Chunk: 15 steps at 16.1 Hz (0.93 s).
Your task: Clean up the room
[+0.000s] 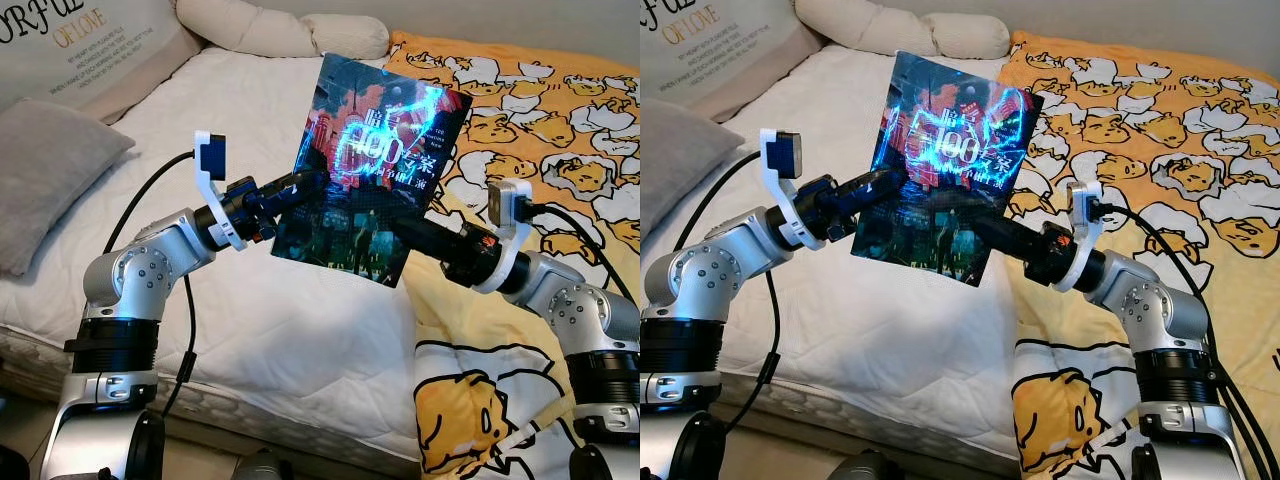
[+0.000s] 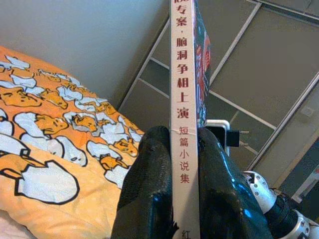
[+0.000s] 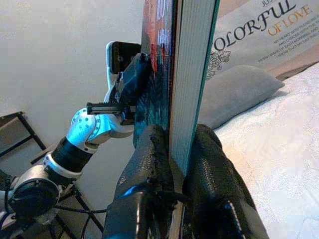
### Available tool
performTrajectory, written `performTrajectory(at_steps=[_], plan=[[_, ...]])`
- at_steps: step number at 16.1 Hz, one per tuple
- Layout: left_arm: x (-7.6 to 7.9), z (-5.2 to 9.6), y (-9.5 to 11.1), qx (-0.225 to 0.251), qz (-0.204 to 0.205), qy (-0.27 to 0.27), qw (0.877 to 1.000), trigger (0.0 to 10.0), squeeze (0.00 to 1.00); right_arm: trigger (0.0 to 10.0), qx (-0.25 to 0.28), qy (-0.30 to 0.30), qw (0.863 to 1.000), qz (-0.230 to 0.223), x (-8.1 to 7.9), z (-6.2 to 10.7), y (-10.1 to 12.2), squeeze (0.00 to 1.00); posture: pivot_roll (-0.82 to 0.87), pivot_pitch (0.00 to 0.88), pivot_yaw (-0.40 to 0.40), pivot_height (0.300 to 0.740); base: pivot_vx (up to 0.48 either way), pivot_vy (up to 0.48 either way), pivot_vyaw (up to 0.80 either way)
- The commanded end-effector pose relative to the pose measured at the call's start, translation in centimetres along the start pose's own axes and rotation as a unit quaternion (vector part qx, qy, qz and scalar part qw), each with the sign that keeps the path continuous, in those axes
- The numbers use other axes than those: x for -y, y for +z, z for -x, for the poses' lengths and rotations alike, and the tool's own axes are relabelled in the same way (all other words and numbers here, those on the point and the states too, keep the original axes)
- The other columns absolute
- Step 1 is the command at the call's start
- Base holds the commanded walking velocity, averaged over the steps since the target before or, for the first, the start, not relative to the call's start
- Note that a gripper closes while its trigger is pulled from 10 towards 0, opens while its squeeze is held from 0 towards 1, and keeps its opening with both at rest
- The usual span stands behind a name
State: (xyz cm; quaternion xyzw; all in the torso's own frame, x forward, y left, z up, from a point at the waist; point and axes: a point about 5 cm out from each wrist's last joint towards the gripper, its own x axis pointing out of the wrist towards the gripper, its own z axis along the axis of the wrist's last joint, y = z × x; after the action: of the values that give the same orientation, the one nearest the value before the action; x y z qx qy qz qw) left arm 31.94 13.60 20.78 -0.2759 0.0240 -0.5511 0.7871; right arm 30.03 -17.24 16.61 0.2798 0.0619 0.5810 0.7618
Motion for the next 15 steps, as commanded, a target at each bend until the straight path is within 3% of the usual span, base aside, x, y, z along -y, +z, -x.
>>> performTrajectory(at_steps=[1,2,5,7,9,10,11,12,13,14,15], plan=[[0.5,-0.3,0.0,0.003,-0.002,-0.013,1.000,0.0,0.00,10.0,0.016,0.011,1.000,0.006,-0.3,-0.3,0.6,0.04,0.00,0.000,0.024,0.740,0.000,0.000,0.00],[0.4,-0.3,0.1,0.009,-0.003,-0.007,1.000,0.0,0.00,10.0,0.024,0.000,1.000,0.002,-0.2,-0.2,0.6,1.00,0.00,0.000,0.024,0.740,0.000,0.000,0.00],[0.0,0.9,0.4,0.023,-0.021,0.032,0.999,0.0,0.00,10.0,0.059,-0.080,0.995,-0.001,0.7,1.6,-0.1,1.00,0.00,0.000,0.026,0.740,0.000,0.000,0.00],[-0.2,1.7,0.3,0.003,-0.043,0.074,0.996,0.0,0.00,10.0,0.070,-0.126,0.990,0.008,0.6,3.1,-0.7,1.00,0.00,0.000,0.029,0.740,0.000,0.000,0.00],[-0.2,1.8,0.0,-0.018,-0.077,0.109,0.991,0.0,0.00,10.0,0.083,-0.166,0.982,0.027,0.4,3.6,-0.8,1.00,0.00,0.000,0.033,0.740,0.000,0.000,0.00],[-0.1,1.8,-0.4,-0.028,-0.111,0.139,0.984,0.0,0.00,10.0,0.090,-0.222,0.969,0.065,0.4,3.5,-0.9,1.00,-0.01,0.000,0.037,0.740,0.000,0.000,0.00],[-0.2,1.6,-0.8,-0.030,-0.144,0.170,0.974,1.1,0.00,10.0,0.090,-0.271,0.955,0.084,0.7,3.1,-1.3,0.80,-0.01,0.000,0.041,0.740,0.000,0.000,0.00],[-0.3,1.5,-1.2,-0.031,-0.174,0.198,0.964,4.2,0.00,10.0,0.089,-0.311,0.942,0.091,0.9,2.8,-1.7,0.54,-0.01,0.000,0.041,0.740,0.000,0.000,0.00],[-0.5,1.4,-1.6,-0.032,-0.255,0.258,0.932,10.0,0.00,10.0,0.082,-0.379,0.918,0.081,1.3,2.4,-2.8,0.00,-0.01,0.000,0.039,0.740,0.000,0.000,0.00],[-1.1,1.6,-2.1,-0.047,-0.264,0.308,0.913,10.0,0.00,10.0,0.052,-0.420,0.899,0.112,1.4,2.4,-3.6,0.00,-0.02,0.000,0.041,0.740,0.000,0.000,0.00],[-1.3,1.9,-2.1,-0.040,-0.273,0.325,0.905,10.0,0.00,10.0,0.054,-0.434,0.892,0.114,1.3,2.4,-3.9,0.00,-0.02,0.000,0.044,0.740,0.000,0.000,0.00]])
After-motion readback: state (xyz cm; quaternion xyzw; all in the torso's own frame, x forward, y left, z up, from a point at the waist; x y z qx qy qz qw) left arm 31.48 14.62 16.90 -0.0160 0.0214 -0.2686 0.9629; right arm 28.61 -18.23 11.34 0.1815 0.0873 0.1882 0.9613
